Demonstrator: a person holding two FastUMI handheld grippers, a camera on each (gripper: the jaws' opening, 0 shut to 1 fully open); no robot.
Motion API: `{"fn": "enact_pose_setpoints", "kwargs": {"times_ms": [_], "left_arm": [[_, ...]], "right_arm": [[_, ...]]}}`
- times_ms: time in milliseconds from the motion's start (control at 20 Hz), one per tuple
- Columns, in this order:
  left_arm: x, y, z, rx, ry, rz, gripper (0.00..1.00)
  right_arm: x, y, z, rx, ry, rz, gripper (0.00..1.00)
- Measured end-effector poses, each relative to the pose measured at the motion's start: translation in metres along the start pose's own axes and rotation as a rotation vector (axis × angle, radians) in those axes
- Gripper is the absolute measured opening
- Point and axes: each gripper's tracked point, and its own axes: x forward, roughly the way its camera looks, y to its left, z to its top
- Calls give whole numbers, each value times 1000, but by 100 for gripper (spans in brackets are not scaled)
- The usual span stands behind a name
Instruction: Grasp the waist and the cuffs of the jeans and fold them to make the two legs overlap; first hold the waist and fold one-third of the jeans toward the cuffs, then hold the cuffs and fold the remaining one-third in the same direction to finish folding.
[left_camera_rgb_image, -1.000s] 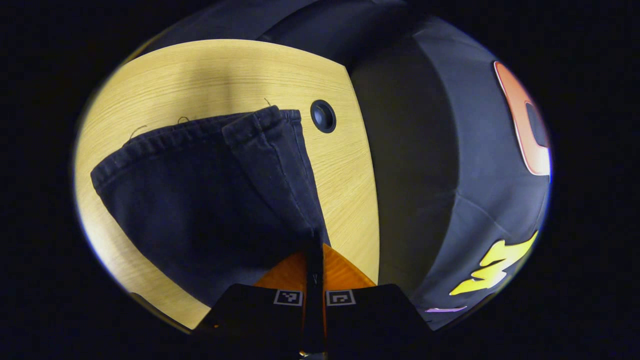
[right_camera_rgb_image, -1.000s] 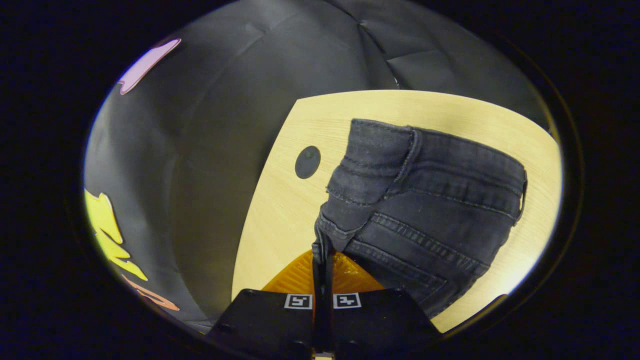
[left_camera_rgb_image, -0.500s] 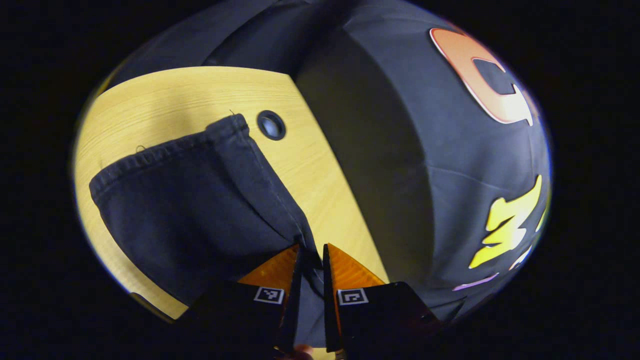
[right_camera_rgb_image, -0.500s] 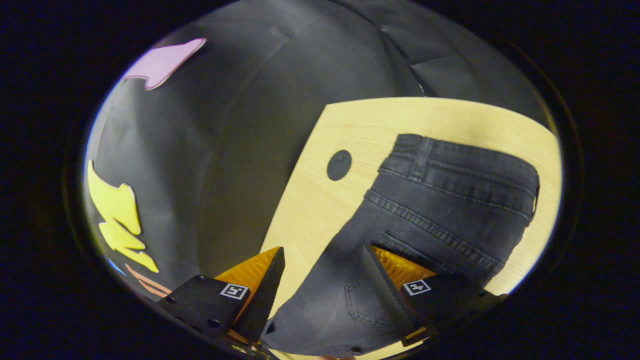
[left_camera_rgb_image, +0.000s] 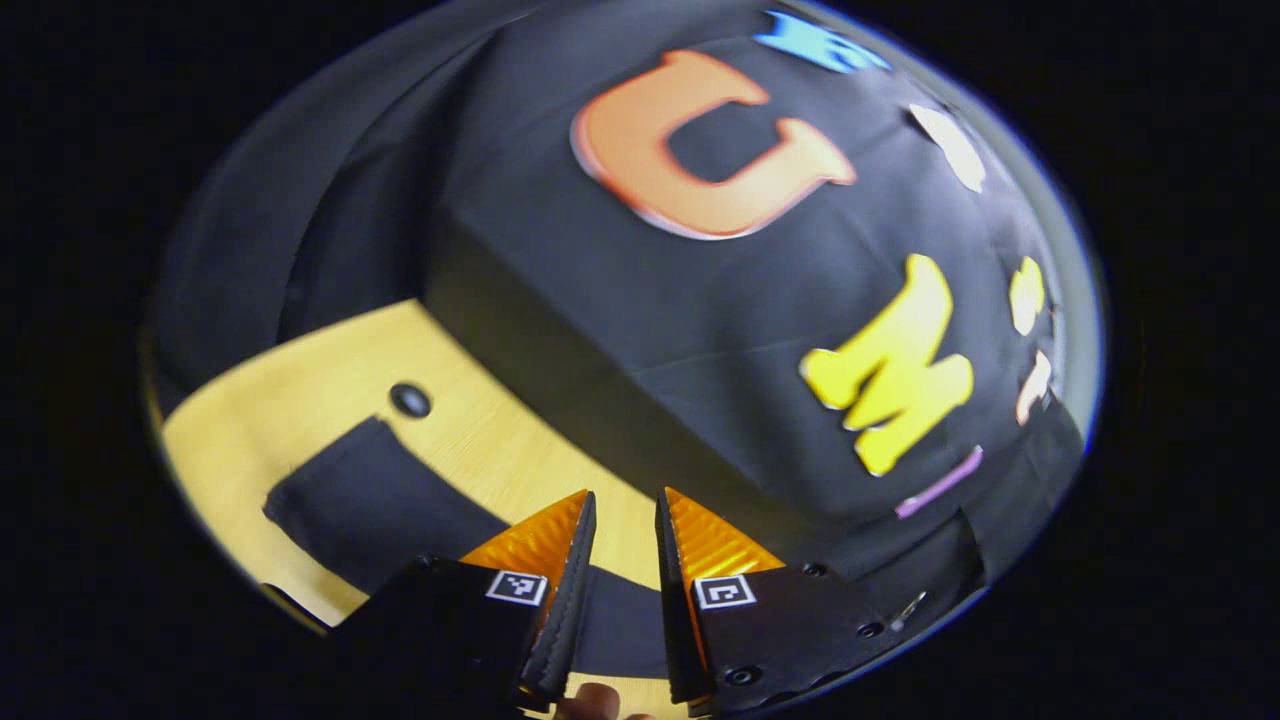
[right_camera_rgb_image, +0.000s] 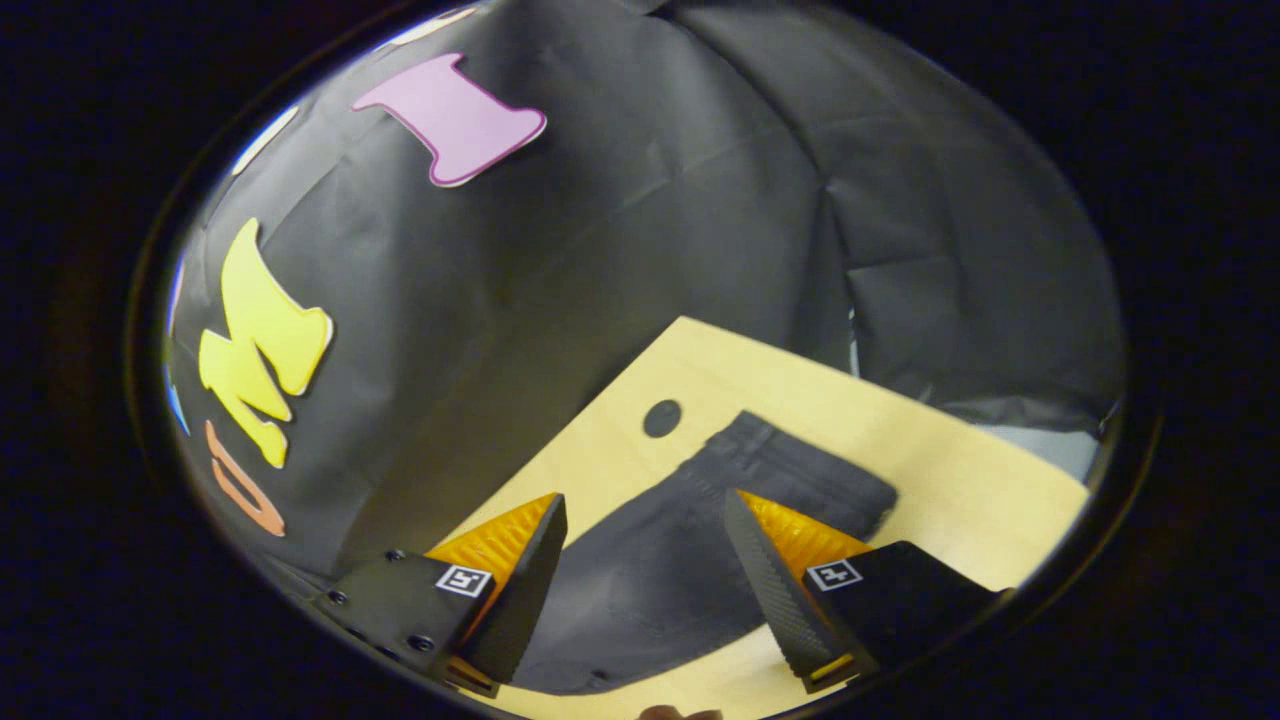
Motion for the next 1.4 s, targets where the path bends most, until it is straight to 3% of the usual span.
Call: {"fn": "enact_pose_setpoints", "kwargs": {"times_ms": [50, 100, 200, 250, 300, 350, 400, 450, 550, 600, 650, 800, 950, 1000, 1050, 1100, 1150, 1250, 1300, 1400], "left_arm": [[-14, -25, 12, 97, -43, -27, 39], [-33, -48, 21, 223, -95, -34, 40], [-65, -82, 30, 484, -213, -22, 40], [-74, -101, 30, 586, -268, -2, 57], [-81, -116, 23, 676, -304, 19, 43], [-83, -126, 15, 748, -331, 43, 44], [-83, -136, 8, 797, -347, 52, 32], [-84, -146, -2, 820, -331, 44, 32], [-92, -154, -30, 782, -280, 33, 48], [-99, -157, -44, 750, -254, 32, 61], [-111, -152, -50, 736, -247, 47, 62], [-129, -142, -49, 748, -250, 114, 100], [-142, -142, -45, 727, -272, 133, 100], [-145, -139, -43, 727, -278, 151, 94], [-146, -138, -42, 731, -277, 161, 100], [-146, -138, -41, 732, -280, 165, 100], [-150, -139, -42, 740, -285, 164, 94], [-150, -138, -46, 768, -278, 171, 94], [-151, -138, -50, 767, -272, 170, 100], [-151, -141, -55, 731, -264, 157, 100]], "right_arm": [[-5, -17, 3, -25, -19, -41, 92], [-8, -34, 6, -45, -30, -77, 98], [-14, -59, 5, -46, -30, -124, 98], [-11, -71, 2, -46, -16, -147, 98], [-7, -85, -2, -50, -1, -175, 98], [-3, -98, -7, -58, 15, -202, 98], [3, -107, -12, -64, 32, -226, 98], [7, -114, -14, -63, 42, -239, 98], [16, -119, -20, -66, 53, -251, 98], [20, -121, -23, -70, 65, -260, 98], [26, -121, -26, -74, 79, -261, 98], [33, -120, -34, -63, 93, -256, 98], [32, -119, -29, -50, 56, -258, 99], [35, -122, -33, -60, 65, -274, 97], [33, -122, -32, -70, 57, -278, 86], [38, -122, -31, -63, 56, -275, 75], [44, -116, -39, -47, 77, -251, 79], [49, -113, -44, -28, 83, -240, 54], [48, -113, -37, -23, 66, -231, 47], [44, -115, -37, -8, 68, -211, 34]]}}
